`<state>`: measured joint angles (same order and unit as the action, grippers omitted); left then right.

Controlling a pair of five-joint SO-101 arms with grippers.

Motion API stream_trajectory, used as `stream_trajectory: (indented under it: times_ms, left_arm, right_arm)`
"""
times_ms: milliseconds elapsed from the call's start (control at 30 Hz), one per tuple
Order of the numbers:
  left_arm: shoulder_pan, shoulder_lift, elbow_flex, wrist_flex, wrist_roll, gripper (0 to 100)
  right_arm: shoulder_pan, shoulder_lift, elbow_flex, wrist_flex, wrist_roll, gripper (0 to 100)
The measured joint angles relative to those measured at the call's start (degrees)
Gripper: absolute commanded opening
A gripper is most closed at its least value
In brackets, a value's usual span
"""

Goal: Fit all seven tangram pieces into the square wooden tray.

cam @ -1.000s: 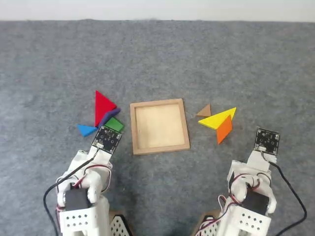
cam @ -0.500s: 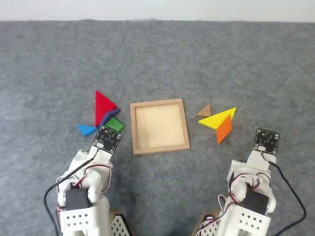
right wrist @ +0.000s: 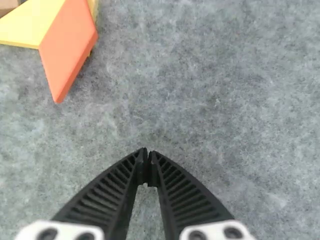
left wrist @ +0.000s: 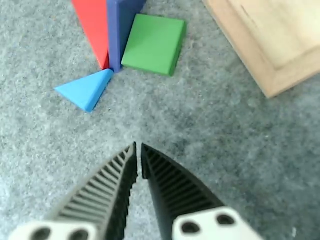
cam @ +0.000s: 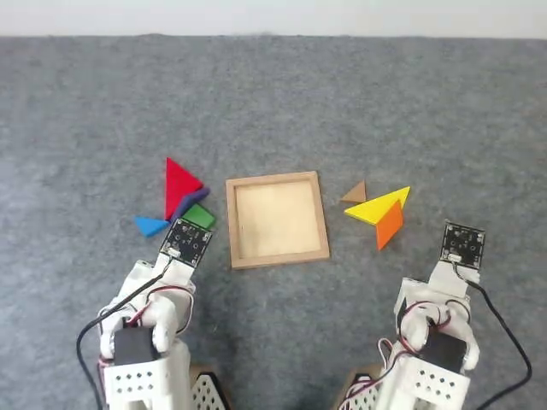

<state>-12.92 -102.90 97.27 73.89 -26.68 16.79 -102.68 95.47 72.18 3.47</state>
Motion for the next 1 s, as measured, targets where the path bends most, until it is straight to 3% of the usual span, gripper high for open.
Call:
stream_trajectory:
  times_ms: [1000]
  left_arm:
    - [-0.79, 0.0, 0.0, -0.35, 0.0, 1]
  right_arm:
    - [0.0, 0.0, 0.0, 0.0, 0.0, 0.8]
